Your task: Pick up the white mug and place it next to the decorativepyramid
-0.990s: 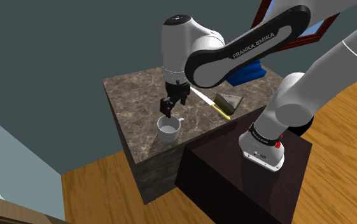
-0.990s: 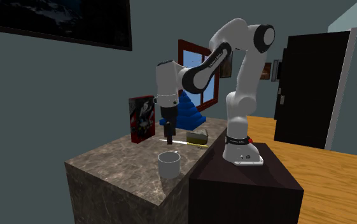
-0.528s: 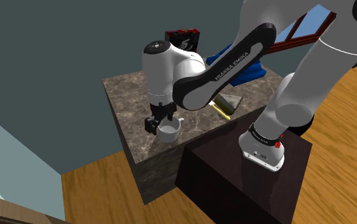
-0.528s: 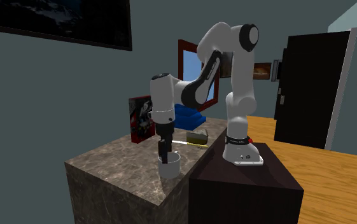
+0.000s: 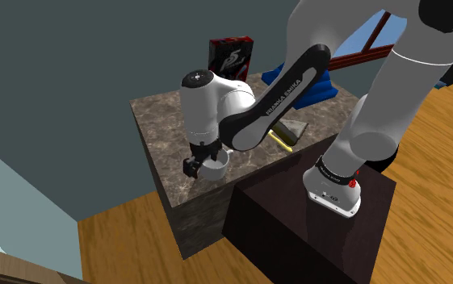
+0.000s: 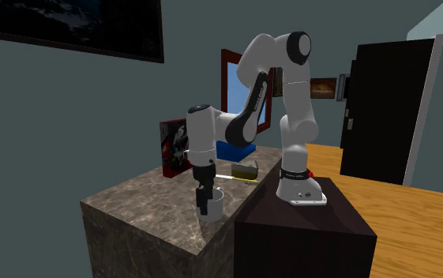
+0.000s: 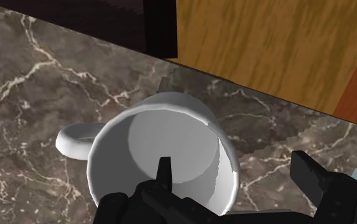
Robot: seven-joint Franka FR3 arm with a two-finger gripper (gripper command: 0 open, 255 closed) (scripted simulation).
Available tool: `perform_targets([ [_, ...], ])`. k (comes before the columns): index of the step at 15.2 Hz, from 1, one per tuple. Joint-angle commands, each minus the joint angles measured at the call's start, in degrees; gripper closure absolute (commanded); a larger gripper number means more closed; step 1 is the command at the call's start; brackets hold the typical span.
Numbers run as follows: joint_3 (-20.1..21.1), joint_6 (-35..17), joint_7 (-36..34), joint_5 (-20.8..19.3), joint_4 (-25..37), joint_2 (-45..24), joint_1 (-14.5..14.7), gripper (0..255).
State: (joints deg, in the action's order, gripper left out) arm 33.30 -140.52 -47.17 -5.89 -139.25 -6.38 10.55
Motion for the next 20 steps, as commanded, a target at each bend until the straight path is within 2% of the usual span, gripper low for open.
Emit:
perform_targets([
  [1, -0.12, -0.63, -0.31, -0.48, -0.22, -0.47, 0.05, 0],
  [7, -0.12, -0.62, -0.31, -0.48, -0.22, -0.46, 0.05, 0],
  [8, -0.12, -0.62, -0.31, -0.48, -0.22, -0.46, 0.05, 255],
  [17, -0.13, -0.63, -0.32, -0.49, -0.22, -0.47, 0.06, 255],
  [20, 0.41, 1.61, 1.30, 1.77, 0.09, 1.92, -0.26, 255],
])
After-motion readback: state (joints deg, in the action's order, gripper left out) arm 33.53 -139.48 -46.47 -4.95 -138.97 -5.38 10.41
